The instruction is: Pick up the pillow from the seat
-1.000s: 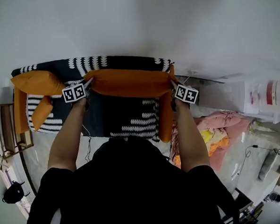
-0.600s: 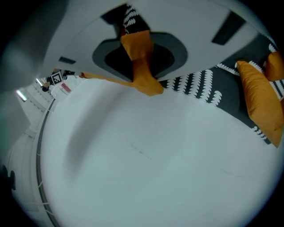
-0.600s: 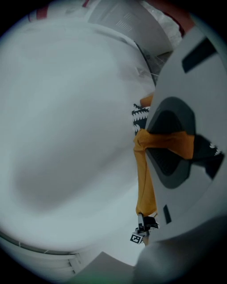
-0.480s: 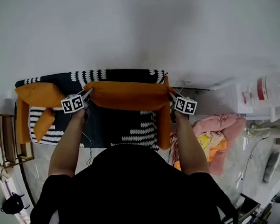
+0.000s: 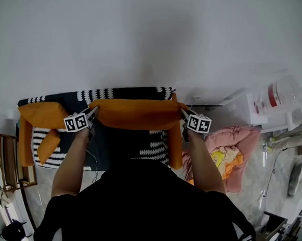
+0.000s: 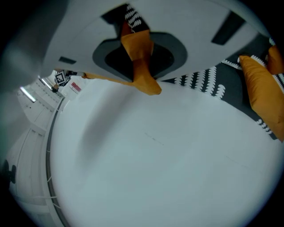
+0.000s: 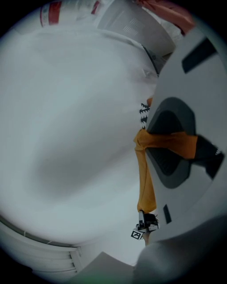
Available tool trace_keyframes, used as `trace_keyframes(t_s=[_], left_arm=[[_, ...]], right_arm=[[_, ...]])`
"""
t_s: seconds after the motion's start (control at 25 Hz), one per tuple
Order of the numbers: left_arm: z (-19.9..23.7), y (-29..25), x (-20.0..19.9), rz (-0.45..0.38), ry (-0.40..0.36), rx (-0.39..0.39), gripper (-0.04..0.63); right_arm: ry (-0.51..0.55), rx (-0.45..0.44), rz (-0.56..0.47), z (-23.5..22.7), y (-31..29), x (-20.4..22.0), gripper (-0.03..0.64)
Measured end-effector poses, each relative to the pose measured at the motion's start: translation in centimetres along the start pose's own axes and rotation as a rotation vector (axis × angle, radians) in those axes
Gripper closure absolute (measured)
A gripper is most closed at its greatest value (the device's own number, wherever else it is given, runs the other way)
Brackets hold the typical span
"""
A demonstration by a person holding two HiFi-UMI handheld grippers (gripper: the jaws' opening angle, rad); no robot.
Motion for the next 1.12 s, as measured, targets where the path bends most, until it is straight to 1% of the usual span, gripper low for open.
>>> trace_keyframes(t_s=[0.16,0.28,0.44,0.6,0.8,1.12], left_arm=[[-1.0,0.8,-1.2,-0.027,-0.038,0.019,0.485],[-1.5,1.8,-1.8,-0.055,-0.052,0.024,0.485],[-1.8,3.0,-2.6,-0.096,-0.034,0.038,0.488],[-1.4,4.2,-2.7,-0.096,-0.051,0.014,0.491],[-2.7,5.4,-3.0,-0.122,-0.046,0.057,0.494],[-3.0,7.1,-2.6,-0.139,-0.042,0.056,0.5]], right_arm=[[-0.006,-0.007,-0.034,0.6,1.5,-0.8,0.549],[-0.011,-0.009,-0.062,1.2,2.6,-1.3,0.552],[0.016,-0.024,-0.091,2.1,3.6,-2.3,0.551],[0.043,-0.027,-0.11,3.2,4.6,-2.9,0.551],[0.049,-0.055,-0.123,3.9,5.7,-3.2,0.548],[0.065,-0.073,-0.125,4.8,6.9,-2.8,0.544]])
Point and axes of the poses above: the fingertips, and each gripper's own axes: y backward along the fingers, z to its left, x out of its underside, the point moved 4 cm from there along y, backward along the fingers, and after that the axes turned 4 degrees about x, right-handed, at the moved point
